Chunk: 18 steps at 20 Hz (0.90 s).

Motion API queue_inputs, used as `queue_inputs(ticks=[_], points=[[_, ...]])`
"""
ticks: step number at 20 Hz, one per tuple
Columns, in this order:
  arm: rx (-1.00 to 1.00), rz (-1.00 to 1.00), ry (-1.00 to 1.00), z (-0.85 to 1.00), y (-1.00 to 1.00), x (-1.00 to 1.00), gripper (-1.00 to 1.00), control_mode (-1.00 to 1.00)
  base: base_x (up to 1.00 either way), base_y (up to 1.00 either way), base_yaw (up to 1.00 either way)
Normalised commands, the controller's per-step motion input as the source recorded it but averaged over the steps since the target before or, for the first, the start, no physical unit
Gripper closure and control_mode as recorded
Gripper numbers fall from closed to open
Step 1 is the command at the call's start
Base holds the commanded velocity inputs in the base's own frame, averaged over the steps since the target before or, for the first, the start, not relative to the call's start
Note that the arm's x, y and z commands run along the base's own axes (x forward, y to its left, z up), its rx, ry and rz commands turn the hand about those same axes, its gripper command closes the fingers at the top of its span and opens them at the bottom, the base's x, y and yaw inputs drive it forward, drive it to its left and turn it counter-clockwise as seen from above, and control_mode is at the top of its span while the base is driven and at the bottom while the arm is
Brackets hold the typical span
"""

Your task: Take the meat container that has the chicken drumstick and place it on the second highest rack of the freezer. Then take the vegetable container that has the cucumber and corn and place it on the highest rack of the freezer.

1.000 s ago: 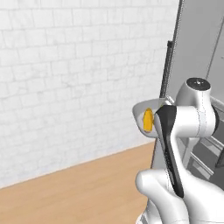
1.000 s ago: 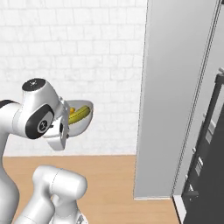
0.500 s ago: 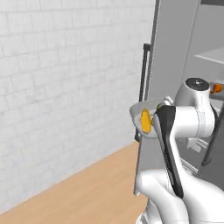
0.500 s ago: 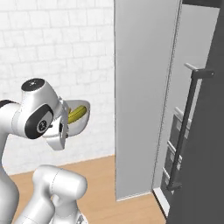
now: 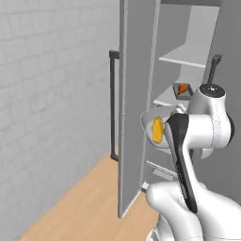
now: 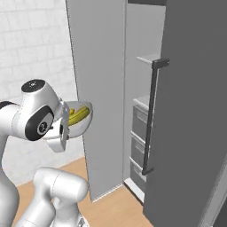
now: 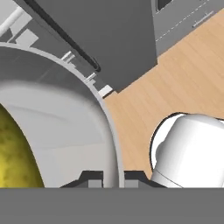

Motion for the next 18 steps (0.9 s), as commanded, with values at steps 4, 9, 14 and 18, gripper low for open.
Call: queue_inputs(ticks=[4, 9, 14, 18], points=[[0.0, 0.0, 0.0, 0.0, 0.0, 0.0, 1.0, 1.0, 0.28, 0.25, -0.54], [0.0, 0.0, 0.0, 0.0, 0.0, 0.0, 1.0, 1.0, 0.25, 0.24, -0.54], [0.0, 0.0, 0.0, 0.0, 0.0, 0.0, 1.0, 1.0, 0.29, 0.37, -0.41], [0.0, 0.0, 0.0, 0.0, 0.0, 0.0, 1.0, 1.0, 0.48, 0.49, -0.3]])
